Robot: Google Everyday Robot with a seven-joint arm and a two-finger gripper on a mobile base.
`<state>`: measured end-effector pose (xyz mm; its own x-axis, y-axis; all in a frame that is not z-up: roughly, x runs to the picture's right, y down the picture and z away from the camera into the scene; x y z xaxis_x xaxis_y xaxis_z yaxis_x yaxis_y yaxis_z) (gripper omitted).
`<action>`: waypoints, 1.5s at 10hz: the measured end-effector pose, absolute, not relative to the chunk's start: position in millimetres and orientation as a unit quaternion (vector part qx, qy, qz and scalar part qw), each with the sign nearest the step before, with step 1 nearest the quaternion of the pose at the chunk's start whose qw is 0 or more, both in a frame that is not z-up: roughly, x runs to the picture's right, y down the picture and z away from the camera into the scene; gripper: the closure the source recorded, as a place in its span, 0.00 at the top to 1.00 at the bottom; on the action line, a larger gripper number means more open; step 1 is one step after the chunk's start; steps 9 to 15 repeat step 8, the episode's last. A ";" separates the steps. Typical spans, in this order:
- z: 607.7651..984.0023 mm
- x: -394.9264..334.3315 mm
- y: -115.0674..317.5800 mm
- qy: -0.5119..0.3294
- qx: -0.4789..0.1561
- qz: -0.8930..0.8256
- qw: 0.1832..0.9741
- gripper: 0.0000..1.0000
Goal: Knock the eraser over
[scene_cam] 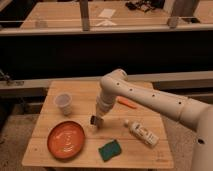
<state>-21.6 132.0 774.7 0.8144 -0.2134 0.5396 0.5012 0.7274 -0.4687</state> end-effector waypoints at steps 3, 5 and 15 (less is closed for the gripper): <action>774.5 -22.3 131.1 -0.238 -0.314 -0.194 0.898 0.07; 774.5 -23.1 128.2 -0.242 -0.313 -0.193 0.898 0.07; 775.1 -24.8 124.8 -0.248 -0.313 -0.189 0.897 0.07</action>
